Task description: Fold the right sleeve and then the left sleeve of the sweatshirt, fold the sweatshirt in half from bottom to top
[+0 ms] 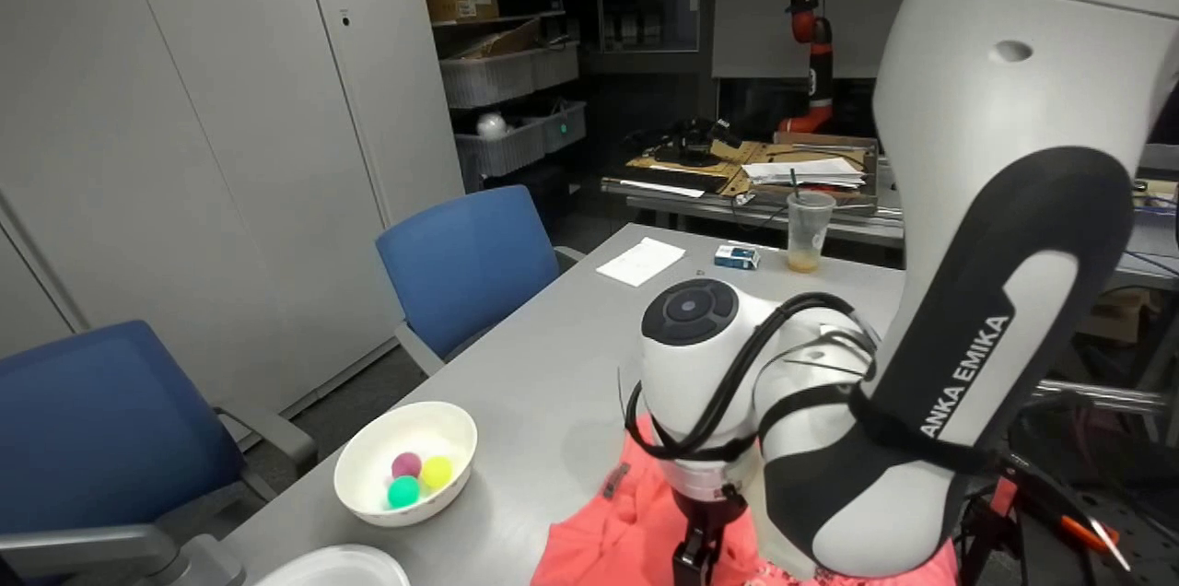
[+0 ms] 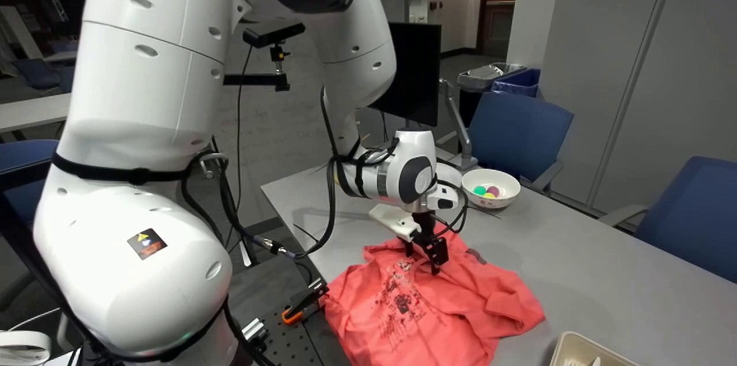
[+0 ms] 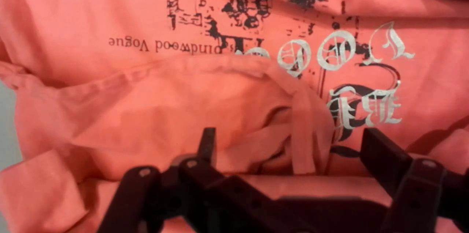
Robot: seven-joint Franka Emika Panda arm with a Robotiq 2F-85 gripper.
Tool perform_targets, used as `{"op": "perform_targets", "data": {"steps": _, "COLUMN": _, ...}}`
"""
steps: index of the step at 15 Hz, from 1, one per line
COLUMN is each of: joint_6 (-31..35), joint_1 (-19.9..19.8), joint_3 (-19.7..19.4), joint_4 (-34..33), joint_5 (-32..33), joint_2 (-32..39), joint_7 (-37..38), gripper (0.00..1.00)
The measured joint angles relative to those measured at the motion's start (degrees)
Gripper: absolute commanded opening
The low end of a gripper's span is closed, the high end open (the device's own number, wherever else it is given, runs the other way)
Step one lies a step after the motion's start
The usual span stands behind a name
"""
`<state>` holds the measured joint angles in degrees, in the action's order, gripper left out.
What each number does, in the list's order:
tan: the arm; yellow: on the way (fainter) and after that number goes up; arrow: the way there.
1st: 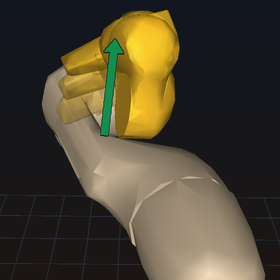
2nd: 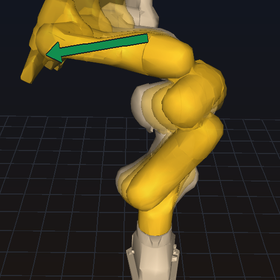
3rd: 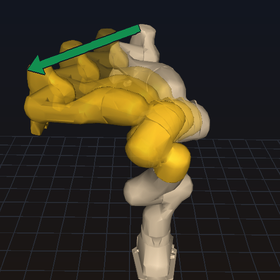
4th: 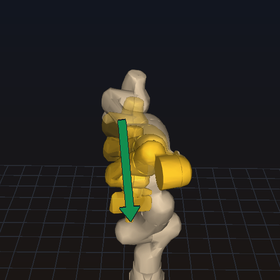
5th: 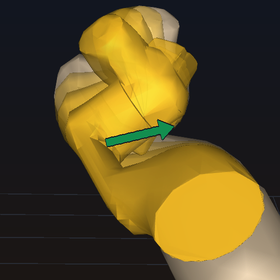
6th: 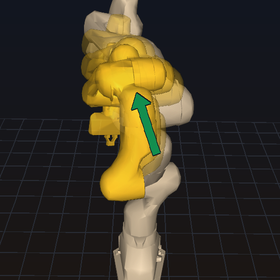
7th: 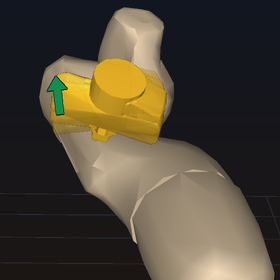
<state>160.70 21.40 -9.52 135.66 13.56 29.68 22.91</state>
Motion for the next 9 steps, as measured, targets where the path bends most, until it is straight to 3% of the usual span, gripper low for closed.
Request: {"op": "perform_targets", "data": {"steps": 9, "joint_6": -0.2, "joint_1": -5.6, "joint_3": 3.6, "joint_4": -7.1, "joint_5": -4.2, "joint_2": 8.5, "joint_7": -5.2, "gripper": 1.00}}
